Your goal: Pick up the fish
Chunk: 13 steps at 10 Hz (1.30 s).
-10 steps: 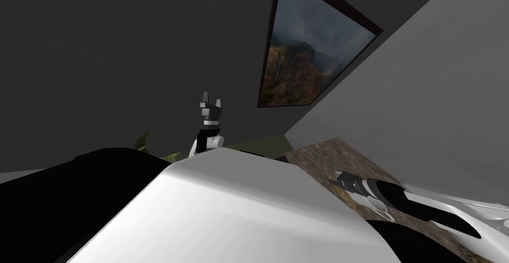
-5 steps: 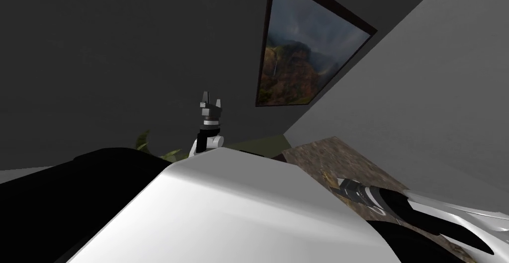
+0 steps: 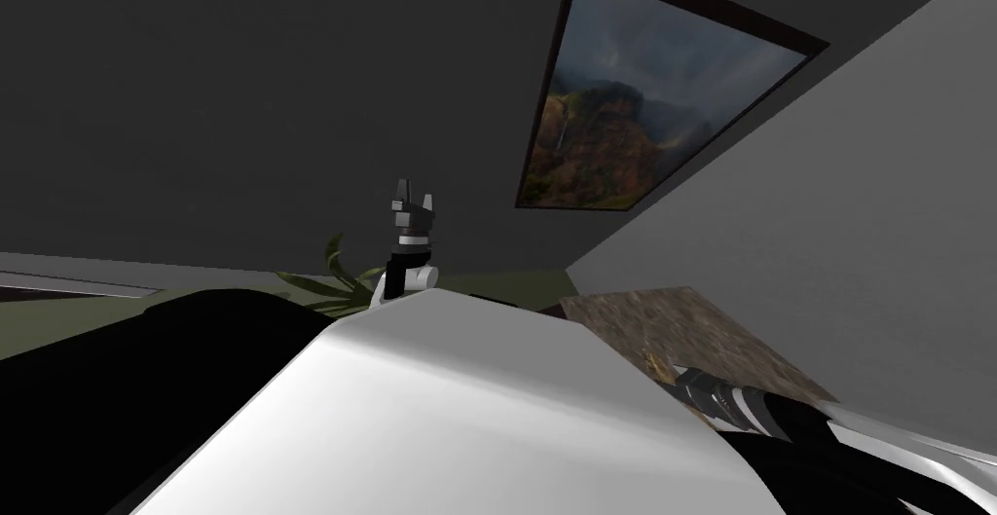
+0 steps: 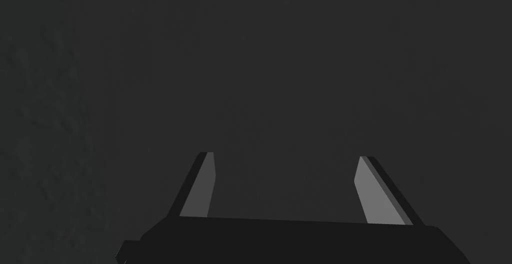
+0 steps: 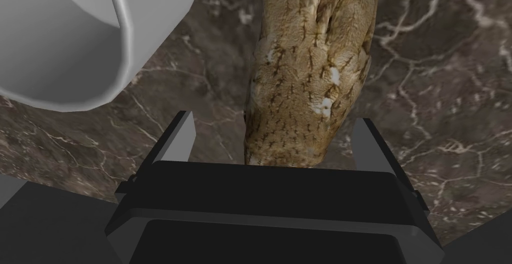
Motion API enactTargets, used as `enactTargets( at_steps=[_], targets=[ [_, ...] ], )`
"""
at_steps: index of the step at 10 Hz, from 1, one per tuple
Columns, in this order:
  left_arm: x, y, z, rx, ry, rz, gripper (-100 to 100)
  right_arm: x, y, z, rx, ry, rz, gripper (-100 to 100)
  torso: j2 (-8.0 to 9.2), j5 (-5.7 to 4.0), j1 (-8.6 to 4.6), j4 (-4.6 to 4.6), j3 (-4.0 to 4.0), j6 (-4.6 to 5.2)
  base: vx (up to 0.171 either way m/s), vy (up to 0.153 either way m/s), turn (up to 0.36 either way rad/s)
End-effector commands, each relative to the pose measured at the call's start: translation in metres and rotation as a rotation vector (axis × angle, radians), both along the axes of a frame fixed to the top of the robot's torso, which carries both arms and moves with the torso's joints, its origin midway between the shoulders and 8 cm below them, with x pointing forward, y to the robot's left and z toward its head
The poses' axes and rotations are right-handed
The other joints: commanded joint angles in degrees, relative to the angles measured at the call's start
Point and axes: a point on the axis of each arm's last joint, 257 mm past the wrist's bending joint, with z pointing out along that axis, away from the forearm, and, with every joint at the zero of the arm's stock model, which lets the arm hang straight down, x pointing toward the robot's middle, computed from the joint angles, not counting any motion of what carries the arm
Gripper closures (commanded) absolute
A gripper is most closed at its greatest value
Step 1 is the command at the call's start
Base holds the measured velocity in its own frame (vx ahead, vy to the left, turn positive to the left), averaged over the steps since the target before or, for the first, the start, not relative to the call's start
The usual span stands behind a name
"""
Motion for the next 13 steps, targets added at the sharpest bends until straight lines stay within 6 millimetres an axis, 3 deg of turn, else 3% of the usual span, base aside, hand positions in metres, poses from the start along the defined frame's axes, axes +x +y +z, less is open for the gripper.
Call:
enactTargets(
  at_steps=[1, 3, 5, 6, 7, 11, 12, 13],
  targets=[
    [0.000, 0.000, 0.000, 0.000, 0.000, 0.000, 0, -0.009, -0.003, -0.004, 0.002, 0.001, -0.036, -100, 0.00, 0.00, 0.00, 0.00, 0.00, 0.00, -0.060, -0.002, 0.130],
    [0.000, 0.000, 0.000, 0.000, 0.000, 0.000, 0, -0.016, -0.006, -0.007, 0.003, 0.002, -0.062, -100, -0.06, 0.00, 0.01, -0.02, -0.04, -0.05, -0.058, 0.007, 0.191],
    [0.000, 0.000, 0.000, 0.000, 0.000, 0.000, 0, -0.039, -0.012, -0.015, 0.005, 0.007, -0.139, -100, -0.09, 0.01, 0.04, -0.03, -0.06, -0.08, -0.082, 0.017, 0.367],
    [0.000, 0.000, 0.000, 0.000, 0.000, 0.000, 0, -0.034, -0.010, -0.014, 0.004, 0.006, -0.120, -100, -0.01, 0.01, 0.04, -0.01, -0.02, -0.06, -0.045, 0.002, 0.064],
    [0.000, 0.000, 0.000, 0.000, 0.000, 0.000, 0, -0.034, -0.010, -0.014, 0.004, 0.005, -0.123, 100, -0.11, 0.01, -0.01, -0.02, -0.06, 0.03, -0.007, 0.002, -0.015],
    [0.000, 0.000, 0.000, 0.000, 0.000, 0.000, 0, -0.035, -0.009, -0.014, 0.006, 0.006, -0.125, 100, -0.31, 0.00, -0.08, -0.07, -0.18, -0.03, 0.000, 0.000, 0.000],
    [0.000, 0.000, 0.000, 0.000, 0.000, 0.000, 0, -0.035, -0.009, -0.014, 0.006, 0.006, -0.125, 0, -0.31, 0.01, -0.07, -0.07, -0.18, -0.03, 0.000, 0.000, 0.000],
    [0.000, 0.000, 0.000, 0.000, 0.000, 0.000, 0, -0.031, -0.010, -0.012, 0.004, 0.005, -0.114, 100, -0.32, 0.01, -0.06, -0.07, -0.18, -0.02, 0.023, -0.006, -0.215]
  ],
)
